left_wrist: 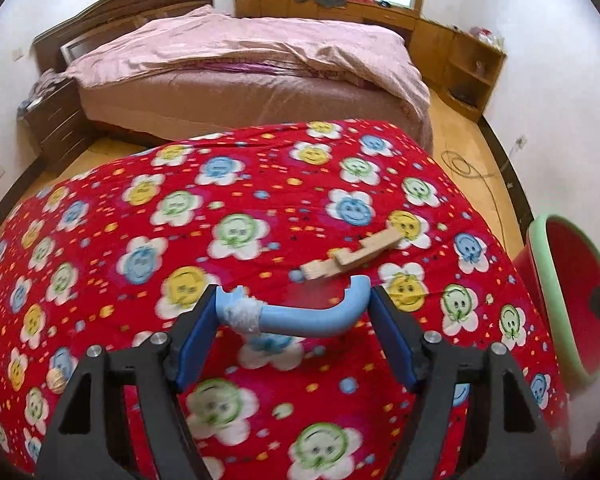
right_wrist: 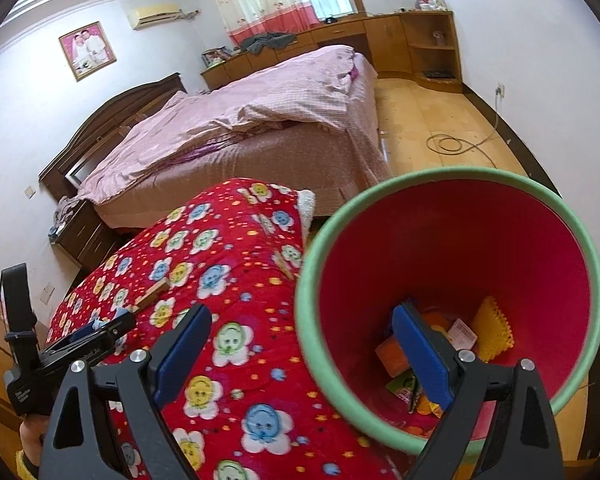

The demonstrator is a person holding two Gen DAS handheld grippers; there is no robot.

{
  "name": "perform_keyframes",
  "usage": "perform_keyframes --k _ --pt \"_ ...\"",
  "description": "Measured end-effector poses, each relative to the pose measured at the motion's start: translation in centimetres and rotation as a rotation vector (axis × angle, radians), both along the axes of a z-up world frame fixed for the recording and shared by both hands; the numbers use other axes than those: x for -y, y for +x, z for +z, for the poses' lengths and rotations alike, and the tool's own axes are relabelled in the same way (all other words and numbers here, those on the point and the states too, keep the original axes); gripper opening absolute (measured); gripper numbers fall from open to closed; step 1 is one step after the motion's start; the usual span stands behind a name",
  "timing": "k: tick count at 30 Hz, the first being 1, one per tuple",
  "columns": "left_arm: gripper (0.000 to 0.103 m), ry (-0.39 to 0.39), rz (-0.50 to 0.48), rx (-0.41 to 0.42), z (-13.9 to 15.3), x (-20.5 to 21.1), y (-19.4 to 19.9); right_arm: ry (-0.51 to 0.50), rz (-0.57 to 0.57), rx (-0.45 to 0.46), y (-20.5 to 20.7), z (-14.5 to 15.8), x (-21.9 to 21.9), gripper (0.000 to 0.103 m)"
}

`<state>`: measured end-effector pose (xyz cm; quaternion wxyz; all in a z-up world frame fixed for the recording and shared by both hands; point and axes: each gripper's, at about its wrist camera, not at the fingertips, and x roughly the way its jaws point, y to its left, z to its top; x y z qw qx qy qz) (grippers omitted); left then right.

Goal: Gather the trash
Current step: 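Grasp the light wooden stick with the right tool while the left tool holds the handle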

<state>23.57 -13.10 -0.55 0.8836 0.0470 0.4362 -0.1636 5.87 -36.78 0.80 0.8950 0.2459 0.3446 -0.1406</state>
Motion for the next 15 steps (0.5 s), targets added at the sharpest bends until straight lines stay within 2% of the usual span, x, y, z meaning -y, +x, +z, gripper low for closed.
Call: perform_keyframes --k 8,15 --pt "0.074 -0.001 0.152 0.018 0.9 -4.9 0.4 -0.026 0.091 0.002 2.5 0.8 -3.4 0.094" --pt "0.074 0.011 0.284 0.039 0.2 -8.4 1.5 -0.057 0.194 -0.015 5.8 0.7 -7.3 0.094"
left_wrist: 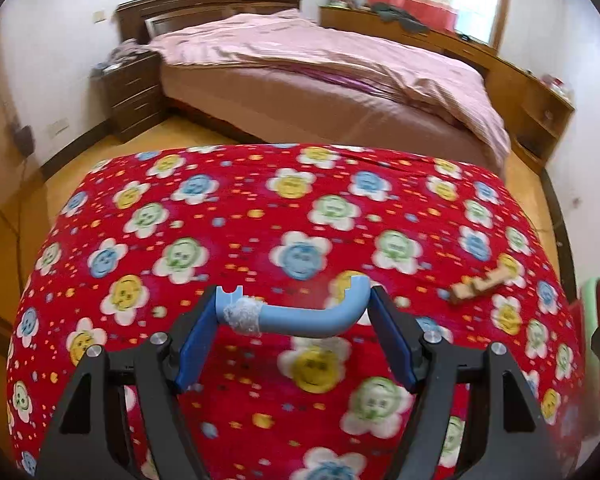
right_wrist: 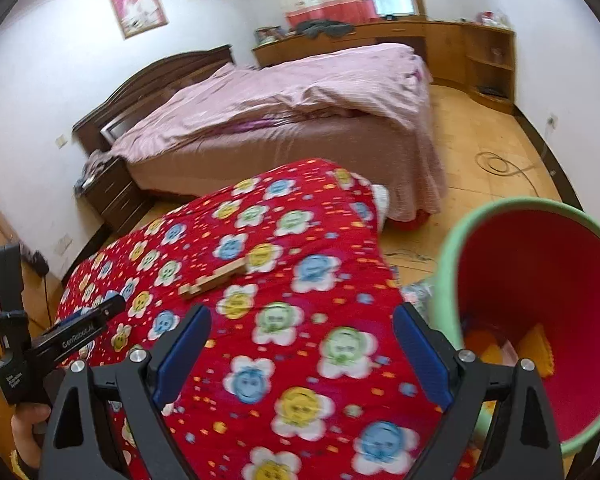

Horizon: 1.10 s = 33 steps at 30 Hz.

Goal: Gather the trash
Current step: 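Grasp the light wooden stick with the right tool while the left tool holds the handle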

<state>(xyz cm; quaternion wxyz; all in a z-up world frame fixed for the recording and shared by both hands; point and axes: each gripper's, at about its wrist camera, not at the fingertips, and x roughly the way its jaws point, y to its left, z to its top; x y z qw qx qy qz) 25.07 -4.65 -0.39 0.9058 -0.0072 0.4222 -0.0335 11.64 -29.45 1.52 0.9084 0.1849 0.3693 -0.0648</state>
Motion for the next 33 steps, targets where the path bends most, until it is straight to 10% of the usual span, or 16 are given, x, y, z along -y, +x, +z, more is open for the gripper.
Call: perform_keyframes --k 33 --pt "0.074 -0.033 0.085 -0.032 -1.4 -3.6 0.6 -0.178 0.225 -0.123 11.5 -4.6 -8.3 0.084"
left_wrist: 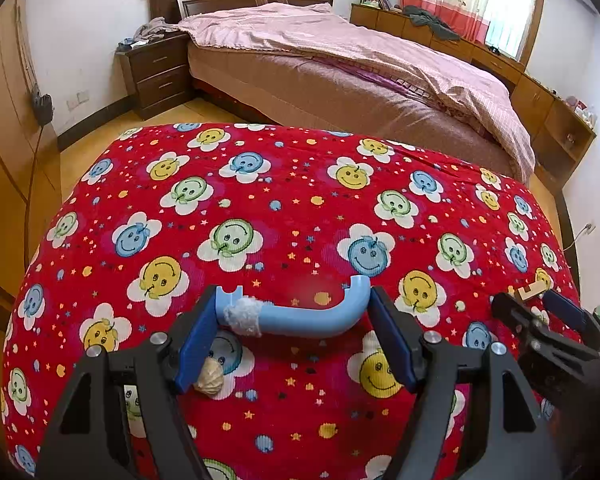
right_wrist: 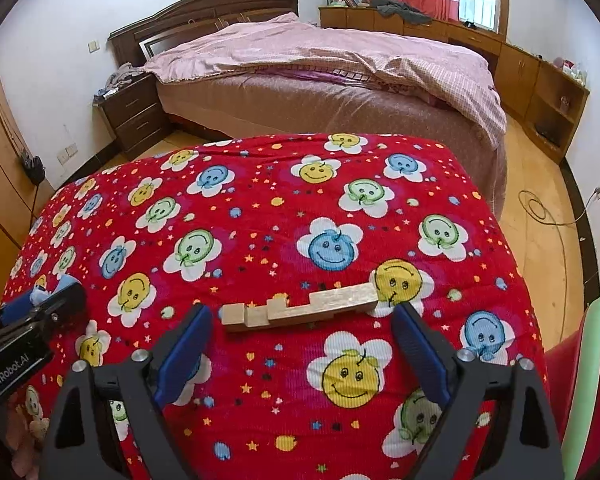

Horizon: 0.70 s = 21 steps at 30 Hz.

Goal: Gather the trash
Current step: 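Grasp the light wooden stick with the right tool while the left tool holds the handle, then carry the blue handle and wooden stick over the bucket with both tools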

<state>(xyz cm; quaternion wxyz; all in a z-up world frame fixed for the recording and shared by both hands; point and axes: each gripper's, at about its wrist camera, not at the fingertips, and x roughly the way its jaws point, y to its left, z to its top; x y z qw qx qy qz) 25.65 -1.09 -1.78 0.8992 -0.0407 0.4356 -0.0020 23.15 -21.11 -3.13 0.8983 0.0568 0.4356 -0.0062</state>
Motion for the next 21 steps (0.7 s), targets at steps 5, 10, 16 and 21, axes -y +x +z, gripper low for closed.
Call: perform_keyframes --k 5,10,16,21 --pt "0.074 -0.001 -0.012 0.007 0.2 0.4 -0.3 0.016 -0.005 0.009 -0.3 0.2 0.4 0.079" --pt "0.074 -0.004 -0.032 0.013 0.4 0.9 -0.5 0.061 -0.016 0.011 -1.4 0.8 1.0 0.078" --pt "0.074 -0.007 -0.063 0.029 1.1 1.9 -1.2 0.111 -0.050 0.036 -4.1 2.0 2.0 0.079" --pt "0.074 -0.010 -0.097 0.050 2.0 3.0 -2.0 0.143 -0.089 0.068 -7.0 3.3 3.2 0.079"
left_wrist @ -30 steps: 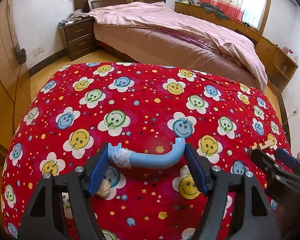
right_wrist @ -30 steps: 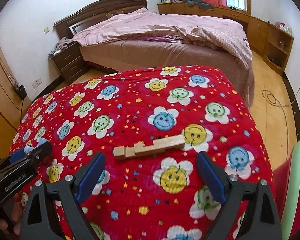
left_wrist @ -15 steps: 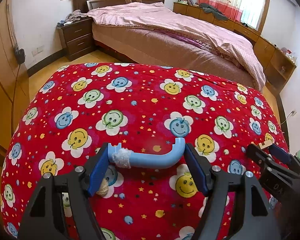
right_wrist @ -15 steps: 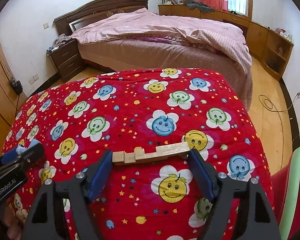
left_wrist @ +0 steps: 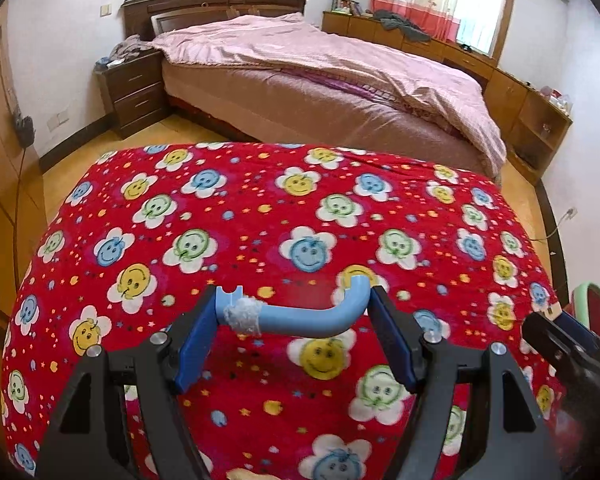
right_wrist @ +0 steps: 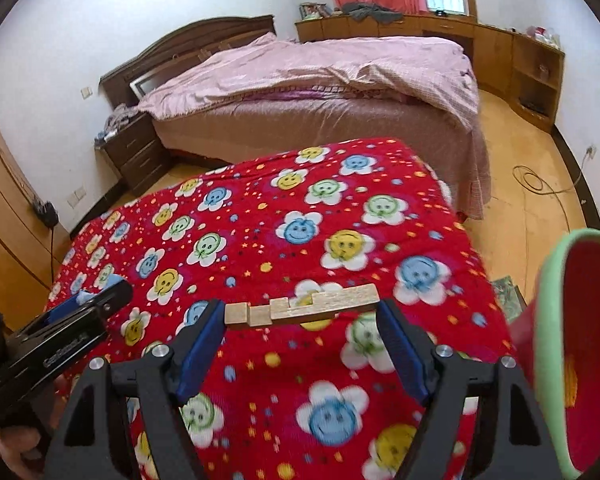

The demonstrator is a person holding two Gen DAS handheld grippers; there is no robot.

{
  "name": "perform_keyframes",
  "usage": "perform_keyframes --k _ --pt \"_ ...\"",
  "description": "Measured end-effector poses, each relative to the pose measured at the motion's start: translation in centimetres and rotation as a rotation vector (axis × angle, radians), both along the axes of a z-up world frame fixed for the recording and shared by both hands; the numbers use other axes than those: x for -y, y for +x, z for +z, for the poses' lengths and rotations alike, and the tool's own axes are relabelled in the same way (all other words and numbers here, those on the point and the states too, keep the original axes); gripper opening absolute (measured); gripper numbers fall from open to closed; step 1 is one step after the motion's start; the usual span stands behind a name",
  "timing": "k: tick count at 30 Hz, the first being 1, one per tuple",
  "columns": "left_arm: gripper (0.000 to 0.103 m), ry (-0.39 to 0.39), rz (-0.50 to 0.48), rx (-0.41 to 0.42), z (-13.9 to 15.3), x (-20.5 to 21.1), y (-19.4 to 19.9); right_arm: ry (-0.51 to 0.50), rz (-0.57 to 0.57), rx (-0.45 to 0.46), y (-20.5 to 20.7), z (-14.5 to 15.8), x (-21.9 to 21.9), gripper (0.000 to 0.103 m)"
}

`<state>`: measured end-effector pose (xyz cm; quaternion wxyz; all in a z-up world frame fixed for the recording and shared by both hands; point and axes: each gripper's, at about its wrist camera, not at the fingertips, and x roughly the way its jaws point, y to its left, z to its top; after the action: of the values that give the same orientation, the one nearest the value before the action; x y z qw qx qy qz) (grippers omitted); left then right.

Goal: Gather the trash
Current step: 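Carry the blue handle and wooden stick over the bucket with both tools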

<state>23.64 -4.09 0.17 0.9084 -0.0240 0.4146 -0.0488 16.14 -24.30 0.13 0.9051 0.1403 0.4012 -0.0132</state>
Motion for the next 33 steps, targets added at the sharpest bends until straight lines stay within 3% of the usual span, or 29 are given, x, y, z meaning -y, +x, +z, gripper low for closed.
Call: perform_keyframes --k 13,33 --pt "0.074 0.002 -0.126 0.045 2.8 3.9 -3.4 0.037 -0.121 0.042 -7.4 2.2 4.4 0.079" --pt "0.074 -0.016 -0.290 0.019 4.8 10.6 -9.3 0.066 -0.290 0.097 -16.0 2.9 12.5 0.079"
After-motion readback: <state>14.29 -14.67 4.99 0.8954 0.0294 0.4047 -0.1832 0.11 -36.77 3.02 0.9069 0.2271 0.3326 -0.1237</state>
